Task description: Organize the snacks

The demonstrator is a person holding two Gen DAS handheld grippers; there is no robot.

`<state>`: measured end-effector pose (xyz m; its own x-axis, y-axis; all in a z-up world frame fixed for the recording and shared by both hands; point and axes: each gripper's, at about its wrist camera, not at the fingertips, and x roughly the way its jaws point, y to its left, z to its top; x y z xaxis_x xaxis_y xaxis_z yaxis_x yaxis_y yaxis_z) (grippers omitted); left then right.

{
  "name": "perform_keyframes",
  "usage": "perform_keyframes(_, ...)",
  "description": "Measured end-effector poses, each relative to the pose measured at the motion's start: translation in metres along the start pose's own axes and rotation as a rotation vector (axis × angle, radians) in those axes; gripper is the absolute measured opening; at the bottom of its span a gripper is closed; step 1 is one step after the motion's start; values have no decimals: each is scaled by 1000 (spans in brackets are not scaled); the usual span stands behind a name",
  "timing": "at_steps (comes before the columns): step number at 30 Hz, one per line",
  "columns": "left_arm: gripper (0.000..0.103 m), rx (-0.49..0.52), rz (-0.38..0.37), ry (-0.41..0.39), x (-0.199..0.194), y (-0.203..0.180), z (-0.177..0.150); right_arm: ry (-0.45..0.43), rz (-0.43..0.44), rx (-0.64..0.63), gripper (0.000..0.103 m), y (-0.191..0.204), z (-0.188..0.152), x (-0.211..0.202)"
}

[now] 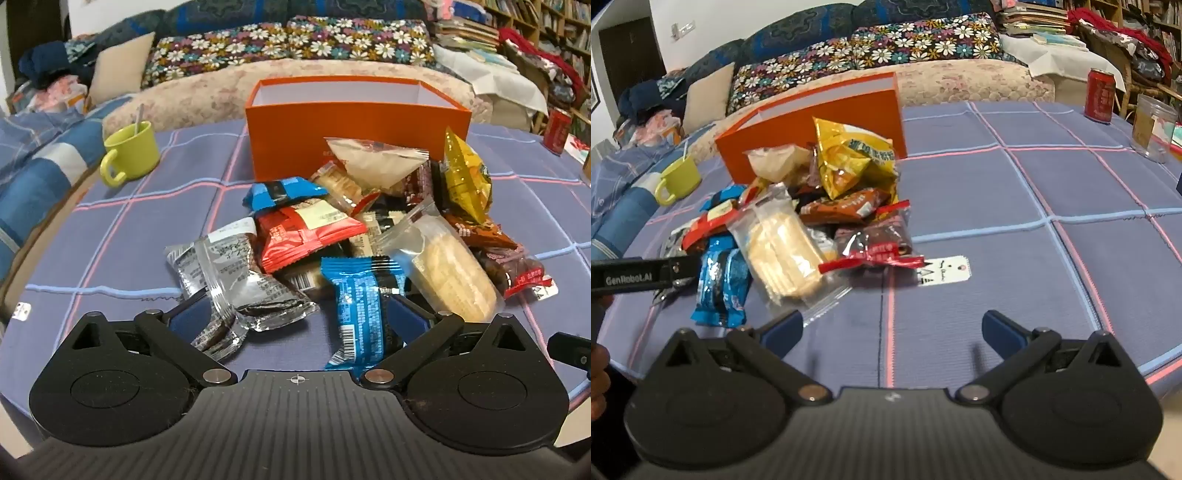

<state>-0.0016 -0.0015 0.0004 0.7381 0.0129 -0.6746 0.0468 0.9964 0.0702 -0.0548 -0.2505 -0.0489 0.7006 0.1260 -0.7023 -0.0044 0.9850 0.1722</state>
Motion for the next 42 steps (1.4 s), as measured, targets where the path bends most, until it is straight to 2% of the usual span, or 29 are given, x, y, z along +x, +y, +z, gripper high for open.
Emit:
perform_keyframes(3,77,18,9,-13,-4,-4,-2,-2,-3,-3,103,0,1,0)
perform_keyframes(4,77,-14,-14,23,2,-1,0,-2,-4,-2,103,-1,1,0)
perform_keyframes(6,77,-32,-30,36,5,6,1,3,-7,-3,103,2,0,5)
perform_keyframes(21,75,-64,-38,39,19,12,-1,27,-9,-17,103,5,1,11)
perform_keyframes(42,78,-35,-28,40,28,9,1,35,-6,-1,103,2,2,18)
